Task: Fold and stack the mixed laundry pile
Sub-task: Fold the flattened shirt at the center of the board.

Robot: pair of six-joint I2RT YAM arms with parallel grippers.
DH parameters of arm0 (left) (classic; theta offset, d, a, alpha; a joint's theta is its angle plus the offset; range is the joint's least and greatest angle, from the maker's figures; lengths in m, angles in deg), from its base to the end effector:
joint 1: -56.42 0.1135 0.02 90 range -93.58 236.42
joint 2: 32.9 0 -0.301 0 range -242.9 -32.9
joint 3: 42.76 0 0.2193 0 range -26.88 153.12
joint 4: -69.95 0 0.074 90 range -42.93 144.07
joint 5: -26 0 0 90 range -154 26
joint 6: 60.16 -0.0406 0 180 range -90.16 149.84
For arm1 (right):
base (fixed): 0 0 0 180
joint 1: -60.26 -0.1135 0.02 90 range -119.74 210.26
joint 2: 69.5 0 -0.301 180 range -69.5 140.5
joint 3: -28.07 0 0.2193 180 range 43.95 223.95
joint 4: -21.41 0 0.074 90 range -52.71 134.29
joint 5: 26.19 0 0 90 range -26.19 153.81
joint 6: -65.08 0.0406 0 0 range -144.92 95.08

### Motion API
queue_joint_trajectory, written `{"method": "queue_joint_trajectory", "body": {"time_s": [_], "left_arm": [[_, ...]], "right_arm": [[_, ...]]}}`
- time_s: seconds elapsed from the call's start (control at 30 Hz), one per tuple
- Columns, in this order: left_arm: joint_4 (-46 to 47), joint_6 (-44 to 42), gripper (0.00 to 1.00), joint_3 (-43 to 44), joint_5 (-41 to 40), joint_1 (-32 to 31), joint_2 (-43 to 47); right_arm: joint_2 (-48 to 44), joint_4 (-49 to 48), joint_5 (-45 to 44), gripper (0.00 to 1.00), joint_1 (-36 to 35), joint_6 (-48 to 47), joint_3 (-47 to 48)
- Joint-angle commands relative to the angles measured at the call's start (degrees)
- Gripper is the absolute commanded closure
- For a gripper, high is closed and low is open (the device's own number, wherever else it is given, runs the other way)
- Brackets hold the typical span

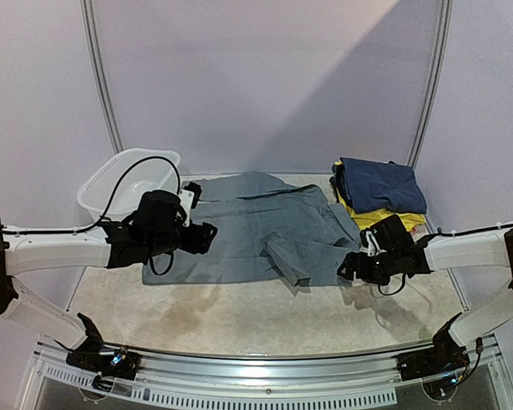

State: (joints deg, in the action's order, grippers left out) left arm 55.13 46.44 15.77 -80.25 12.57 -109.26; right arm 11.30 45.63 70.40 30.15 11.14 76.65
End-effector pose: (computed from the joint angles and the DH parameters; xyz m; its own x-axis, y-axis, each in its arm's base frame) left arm 0.1903 -0.1670 0.2779 -0.5143 0.1138 -0.8500 0.3634 0.9267 -0.0959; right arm 0.1885 0.1147 0.1984 -0.9084 0.1492 -0.3906 -0.0229 0.9150 0.4027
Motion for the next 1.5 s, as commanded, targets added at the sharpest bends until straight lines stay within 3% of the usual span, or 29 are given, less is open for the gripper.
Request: {"method": "queue_joint_trajectory", "body": {"time_s": [0.0, 0.33, 0.7, 0.9, 1.0, 1.3, 1.47], "left_arm": [[-0.88, 0.46, 0.23, -1.57, -1.02, -0.26, 1.88], [-3.04, 0.52, 0.24, -3.24, -1.46, -0.27, 3.26], [-3.22, 0.75, 0.24, -4.68, -1.14, -0.27, 4.75], [-3.26, 0.97, 0.24, -5.53, -1.25, -0.25, 5.50], [-3.09, 0.94, 0.25, -5.82, -1.23, -0.27, 5.51], [-2.78, 0.94, 0.25, -6.38, -1.20, -0.27, 6.05], [-2.88, 1.01, 0.25, -6.80, -1.04, -0.26, 7.26]], "right_arm": [[2.08, -0.84, 2.52, 0.16, -0.79, 2.06, -2.74], [2.12, -2.50, 3.16, 0.31, -1.49, 2.97, -3.08], [5.42, -5.90, -3.10, 0.31, -1.60, 5.05, -2.81], [7.13, -10.09, 0.44, 0.39, -1.62, 5.48, -3.51], [7.04, -12.80, 3.75, 0.49, -1.58, 5.65, -4.00], [3.64, -11.82, 4.89, 0.97, -1.62, 5.75, -3.61], [0.06, -8.95, 9.45, 1.00, -1.74, 4.96, 0.02]]}}
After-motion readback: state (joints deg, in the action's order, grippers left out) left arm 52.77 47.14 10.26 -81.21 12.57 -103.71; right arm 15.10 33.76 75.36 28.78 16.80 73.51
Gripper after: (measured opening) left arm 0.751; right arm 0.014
